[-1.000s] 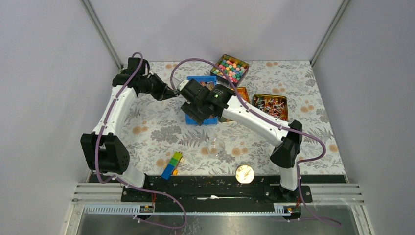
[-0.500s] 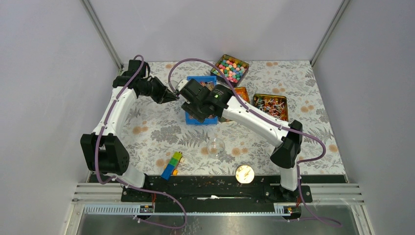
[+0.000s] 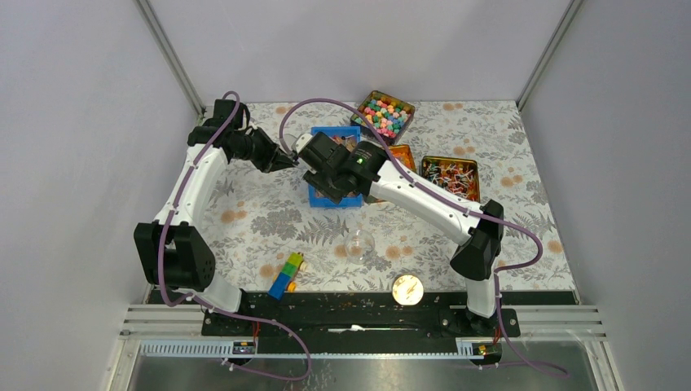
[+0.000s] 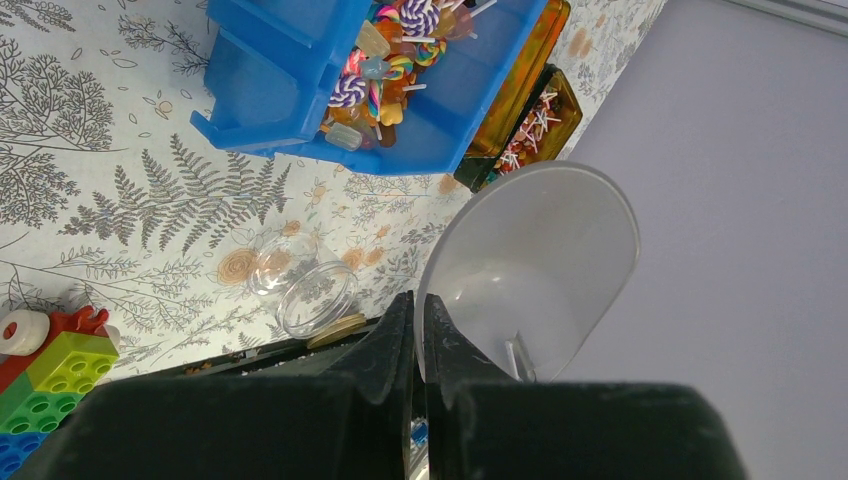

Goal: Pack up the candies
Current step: Move the storage box to the center of the board.

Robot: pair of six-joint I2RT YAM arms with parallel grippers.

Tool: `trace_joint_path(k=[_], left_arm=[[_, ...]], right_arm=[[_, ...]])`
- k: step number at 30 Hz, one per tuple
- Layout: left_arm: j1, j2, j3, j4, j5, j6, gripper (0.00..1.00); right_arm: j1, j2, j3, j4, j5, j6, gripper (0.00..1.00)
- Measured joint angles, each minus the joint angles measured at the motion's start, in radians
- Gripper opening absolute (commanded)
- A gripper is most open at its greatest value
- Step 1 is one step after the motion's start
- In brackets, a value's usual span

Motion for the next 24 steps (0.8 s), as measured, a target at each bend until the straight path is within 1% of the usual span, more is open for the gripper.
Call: trace_joint_path(k=[4, 5, 6, 8, 11, 13, 16, 19, 24], left_arm=[[0.0, 0.0, -0.001, 0.0, 0.0, 0.0, 0.0], [0.0, 0.0, -0.001, 0.0, 0.0, 0.0, 0.0], [0.0, 0.0, -0.002, 0.0, 0.0, 0.0, 0.0], [0.0, 0.0, -0.002, 0.0, 0.0, 0.0, 0.0], [0.0, 0.0, -0.002, 0.0, 0.0, 0.0, 0.0], [0.0, 0.0, -0.002, 0.0, 0.0, 0.0, 0.0], [0.0, 0.0, -0.007, 0.0, 0.0, 0.0, 0.0], [0.0, 0.0, -0.014, -0.003, 0.0, 0.0, 0.0], [0.0, 0.0, -0.017, -0.007, 0.001, 0.0, 0.0]], right_arm=[[0.0, 0.0, 0.0, 0.0, 0.002, 0.002, 0.53], [0.001, 0.0, 0.0, 0.0, 0.002, 0.002, 0.55], [0.002, 0.0, 0.0, 0.0, 0.002, 0.002, 0.61], [0.003, 0.0, 0.0, 0.0, 0.002, 0.003, 0.67], [0.008, -0.003, 0.0, 0.0, 0.003, 0.002, 0.68], [0.013, -0.006, 0.0, 0.001, 0.003, 0.002, 0.66], [0.018, -0.01, 0.0, 0.0, 0.003, 0.001, 0.59], [0.021, -0.012, 0.0, 0.001, 0.003, 0.001, 0.54], [0.021, -0.013, 0.0, 0.002, 0.005, 0.003, 0.4]])
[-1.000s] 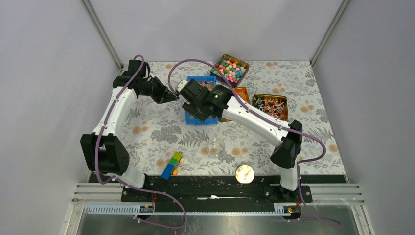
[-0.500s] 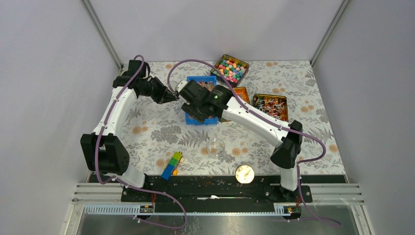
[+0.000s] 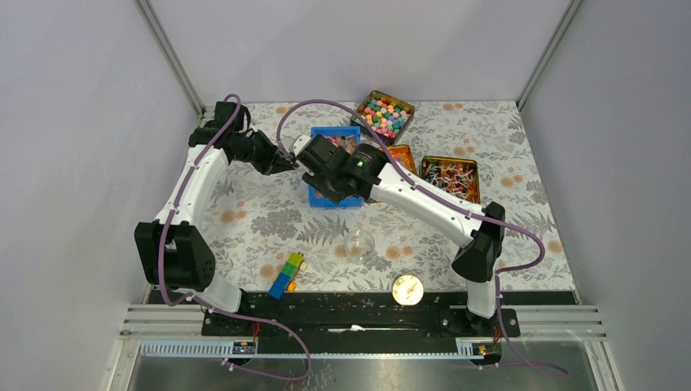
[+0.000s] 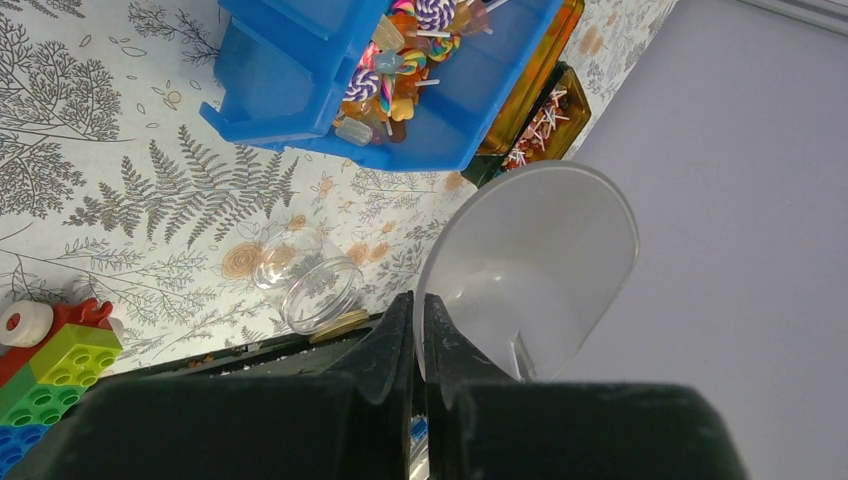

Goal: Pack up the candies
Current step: Move the storage box to the center of the board.

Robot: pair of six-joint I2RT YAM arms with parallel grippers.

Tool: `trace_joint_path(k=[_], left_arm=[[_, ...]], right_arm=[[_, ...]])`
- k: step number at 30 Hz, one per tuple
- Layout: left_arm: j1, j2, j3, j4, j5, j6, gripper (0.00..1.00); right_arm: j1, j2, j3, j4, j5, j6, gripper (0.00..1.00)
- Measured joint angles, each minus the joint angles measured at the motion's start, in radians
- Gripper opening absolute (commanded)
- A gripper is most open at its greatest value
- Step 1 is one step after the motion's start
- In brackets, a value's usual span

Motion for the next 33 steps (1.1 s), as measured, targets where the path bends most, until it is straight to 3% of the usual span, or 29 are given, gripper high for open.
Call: trace_joint_path(k=[4, 6, 8, 11, 16, 24, 33], left_arm=[[0.0, 0.0, 0.0, 0.0, 0.0, -0.004, 0.0], [0.0, 0.0, 0.0, 0.0, 0.0, -0.004, 0.1], [0.0, 0.0, 0.0, 0.0, 0.0, -0.001, 0.22], [0.0, 0.0, 0.0, 0.0, 0.0, 0.01, 0.47], [0.0, -0.019, 0.0, 0.001, -0.006, 0.026, 0.72], [0.0, -0.14, -0.016, 0.058, -0.033, 0.029, 0.81], [0.0, -0.212, -0.008, 0.148, -0.048, 0.085, 0.9]], right_arm=[[0.002, 0.0, 0.0, 0.001, 0.005, 0.008, 0.2], [0.002, 0.0, 0.0, 0.001, 0.006, 0.01, 0.13], [0.002, 0.0, -0.003, 0.002, 0.006, 0.009, 0.0], [0.002, -0.001, -0.011, 0.002, 0.006, 0.01, 0.0], [0.002, -0.007, -0.04, 0.003, 0.003, 0.013, 0.0], [0.001, -0.119, -0.196, 0.048, -0.04, 0.041, 0.0], [-0.097, -0.235, -0.219, 0.072, -0.167, 0.153, 0.0]])
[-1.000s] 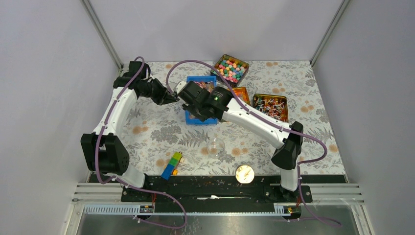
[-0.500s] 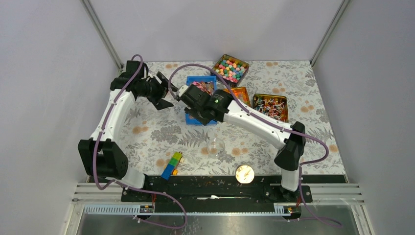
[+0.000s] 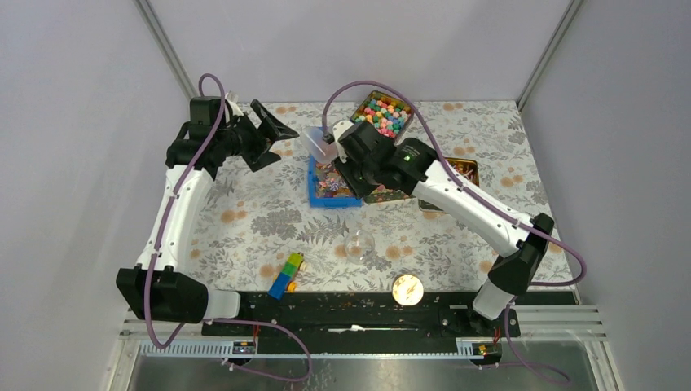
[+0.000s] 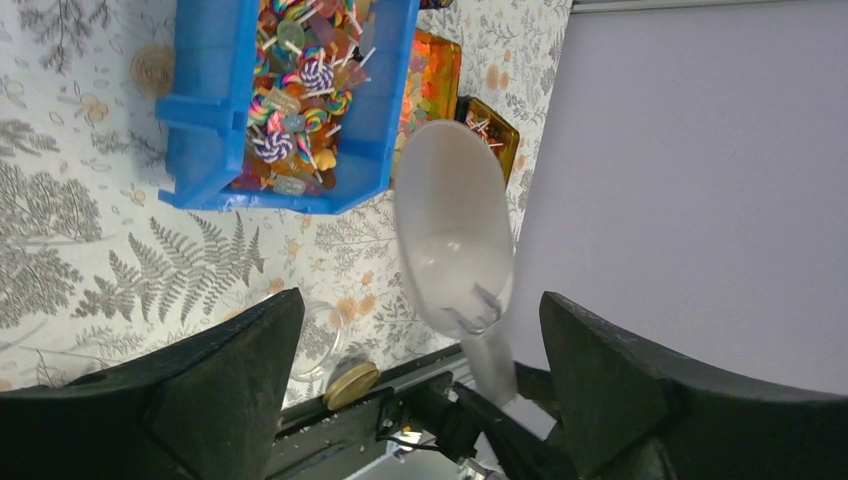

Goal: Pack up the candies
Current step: Move the storage box to the center of the board.

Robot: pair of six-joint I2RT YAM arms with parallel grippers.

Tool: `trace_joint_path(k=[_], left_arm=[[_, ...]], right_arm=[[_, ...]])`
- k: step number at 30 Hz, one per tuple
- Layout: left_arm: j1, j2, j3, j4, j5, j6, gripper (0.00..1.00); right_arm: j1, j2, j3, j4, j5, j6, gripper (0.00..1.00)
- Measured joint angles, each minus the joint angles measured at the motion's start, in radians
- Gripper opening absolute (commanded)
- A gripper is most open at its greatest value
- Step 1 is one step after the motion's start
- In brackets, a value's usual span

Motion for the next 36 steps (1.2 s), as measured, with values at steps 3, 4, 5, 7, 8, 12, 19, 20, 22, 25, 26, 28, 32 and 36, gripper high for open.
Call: trace_joint_path(k=[3, 4, 5, 7, 8, 12, 19, 20, 22, 25, 26, 28, 32, 36], left_arm=[[0.0, -0.002, 0.021, 0.019, -0.007, 0.033, 0.9], [0.0, -0.003, 0.027, 0.026, -0.006, 0.041, 0.89], [0.0, -0.005, 0.037, 0.035, -0.006, 0.051, 0.88], [0.0, -0.008, 0.053, 0.056, -0.006, 0.065, 0.86], [-0.002, -0.01, 0.06, 0.064, -0.006, 0.071, 0.85], [-0.035, -0.007, 0.095, 0.086, -0.009, 0.081, 0.82], [-0.162, 0.072, 0.125, 0.115, -0.013, 0.055, 0.77], [-0.172, 0.09, 0.125, 0.115, -0.013, 0.044, 0.75], [-0.184, 0.131, 0.125, 0.114, -0.016, 0.019, 0.71], [-0.189, 0.175, 0.124, 0.111, -0.027, -0.006, 0.67], [-0.19, 0.185, 0.121, 0.108, -0.034, -0.012, 0.66], [-0.191, 0.193, 0.109, 0.107, -0.039, -0.02, 0.63], [-0.198, 0.2, 0.076, 0.104, -0.04, -0.03, 0.56], [-0.214, 0.203, 0.028, 0.1, -0.043, -0.037, 0.51]], right_arm=[[-0.05, -0.012, 0.0, -0.005, -0.041, 0.034, 0.0], [-0.061, -0.014, 0.0, -0.008, -0.054, 0.042, 0.0], [-0.077, -0.017, -0.004, -0.007, -0.078, 0.051, 0.0], [-0.113, -0.027, -0.018, -0.007, -0.148, 0.065, 0.0], [-0.129, -0.032, -0.024, -0.008, -0.175, 0.072, 0.0], [-0.211, -0.053, -0.054, 0.0, -0.311, 0.135, 0.0], [-0.251, -0.093, -0.093, 0.012, -0.416, 0.169, 0.0], [-0.25, -0.097, -0.096, 0.014, -0.417, 0.169, 0.0], [-0.25, -0.105, -0.099, 0.015, -0.417, 0.168, 0.0], [-0.25, -0.116, -0.101, 0.015, -0.417, 0.167, 0.0], [-0.25, -0.118, -0.101, 0.015, -0.417, 0.166, 0.0], [-0.25, -0.12, -0.101, 0.015, -0.417, 0.164, 0.0], [-0.25, -0.12, -0.1, 0.015, -0.417, 0.164, 0.0], [-0.25, -0.117, -0.091, 0.011, -0.416, 0.164, 0.0]])
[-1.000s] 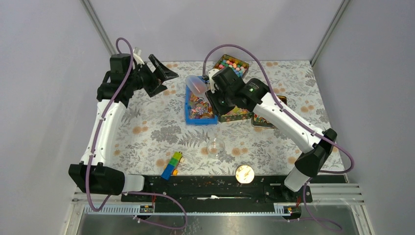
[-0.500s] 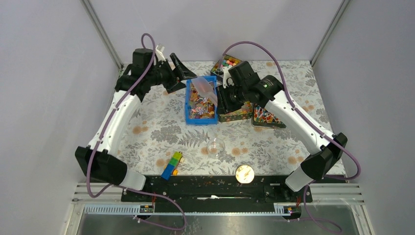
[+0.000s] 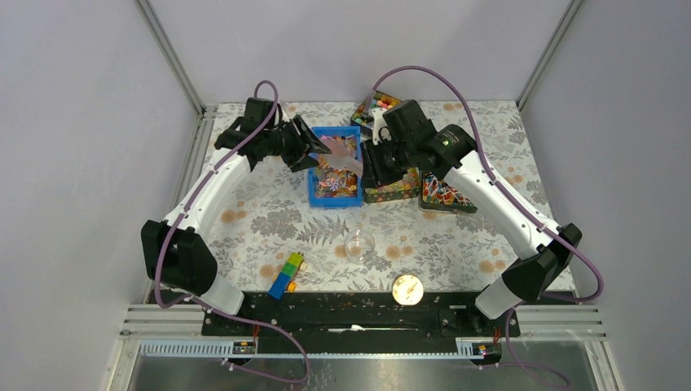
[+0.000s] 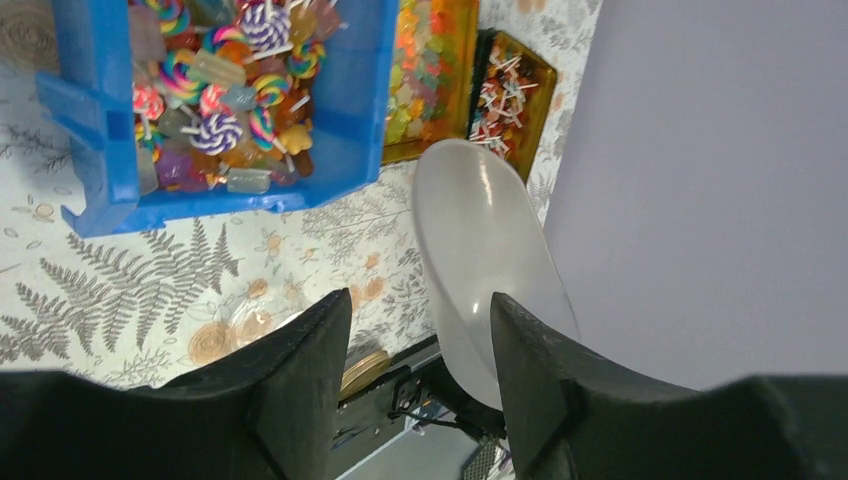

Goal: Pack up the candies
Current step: Move the storage box to the center of the board.

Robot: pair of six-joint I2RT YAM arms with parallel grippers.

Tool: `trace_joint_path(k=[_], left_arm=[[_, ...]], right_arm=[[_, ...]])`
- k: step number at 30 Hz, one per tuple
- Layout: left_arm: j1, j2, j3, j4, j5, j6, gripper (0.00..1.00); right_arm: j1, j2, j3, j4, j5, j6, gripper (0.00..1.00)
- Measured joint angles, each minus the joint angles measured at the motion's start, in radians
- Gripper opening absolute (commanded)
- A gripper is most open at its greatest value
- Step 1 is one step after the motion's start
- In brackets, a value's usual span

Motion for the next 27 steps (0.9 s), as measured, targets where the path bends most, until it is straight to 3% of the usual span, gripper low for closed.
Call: trace_joint_path(k=[4, 12, 20, 27], left_arm=[[-0.015, 0.0, -0.05, -0.005, -0.017, -0.011, 0.49], [-0.023, 0.0, -0.064, -0.026, -0.043, 0.006, 0.66], [-0.018, 0.04, 0.08, -0.111, -0.111, 0.135, 0.65], [-0.002, 0.155, 0.104, -0.17, -0.181, 0.232, 0.6]], right_arm=[[0.0, 0.008, 0.028, -0.001, 0.0, 0.0, 0.0], [-0.001, 0.048, 0.077, -0.004, -0.019, -0.013, 0.0], [-0.021, 0.05, 0.028, -0.003, -0.015, -0.018, 0.0], [-0.1, 0.046, -0.043, -0.019, -0.003, -0.003, 0.0]])
